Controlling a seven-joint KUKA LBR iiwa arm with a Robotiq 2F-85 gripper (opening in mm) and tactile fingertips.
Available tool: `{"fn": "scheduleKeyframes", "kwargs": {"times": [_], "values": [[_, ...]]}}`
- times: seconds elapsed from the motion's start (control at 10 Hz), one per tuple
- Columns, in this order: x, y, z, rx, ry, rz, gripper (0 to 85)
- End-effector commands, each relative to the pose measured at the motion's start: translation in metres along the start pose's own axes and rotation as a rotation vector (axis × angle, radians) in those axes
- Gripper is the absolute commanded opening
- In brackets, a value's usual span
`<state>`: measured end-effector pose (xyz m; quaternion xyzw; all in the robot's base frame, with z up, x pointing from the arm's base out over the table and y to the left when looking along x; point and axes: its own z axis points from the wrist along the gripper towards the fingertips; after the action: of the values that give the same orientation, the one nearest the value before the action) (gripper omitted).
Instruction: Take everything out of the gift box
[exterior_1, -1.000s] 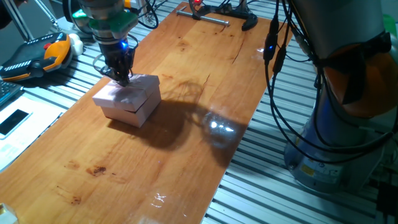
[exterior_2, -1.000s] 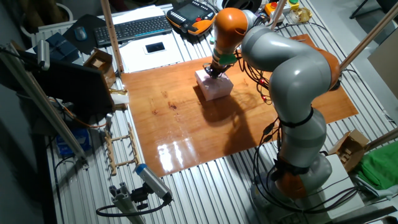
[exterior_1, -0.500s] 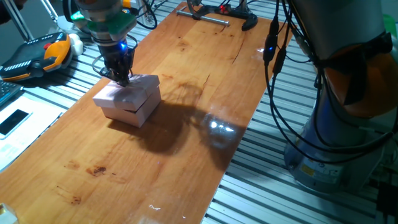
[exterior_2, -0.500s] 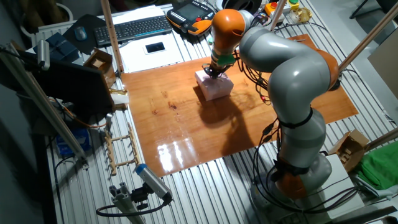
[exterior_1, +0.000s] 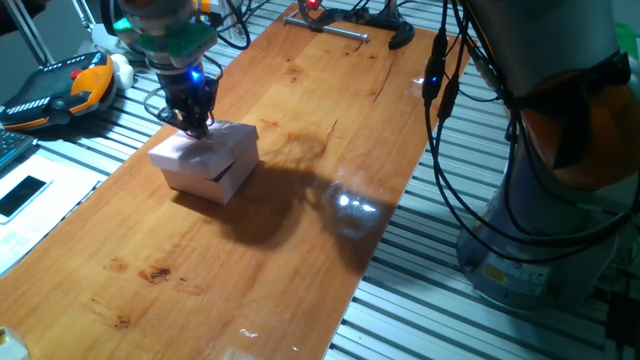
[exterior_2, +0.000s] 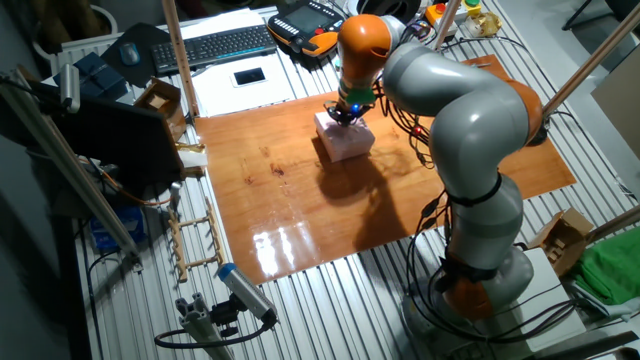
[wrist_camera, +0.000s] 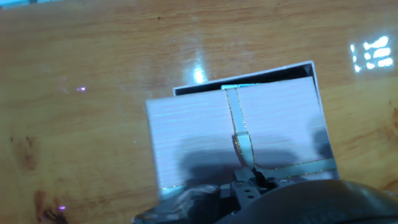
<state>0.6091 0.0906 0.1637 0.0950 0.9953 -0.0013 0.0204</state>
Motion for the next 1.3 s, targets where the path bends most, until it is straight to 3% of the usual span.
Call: {"fn": "scheduleKeyframes", "kwargs": {"times": [0.0,0.2,0.5,1.2], "values": [[0.000,0.007,-0.003,-0.003,0.001,0.009,1.0],[0.005,0.038,-0.016,0.023,-0.003,0.009,1.0],[0.017,0.067,-0.023,0.011,-0.013,0.003,1.0],[0.036,0.097,-0.015,-0.010,-0.012,-0.005,1.0]]}}
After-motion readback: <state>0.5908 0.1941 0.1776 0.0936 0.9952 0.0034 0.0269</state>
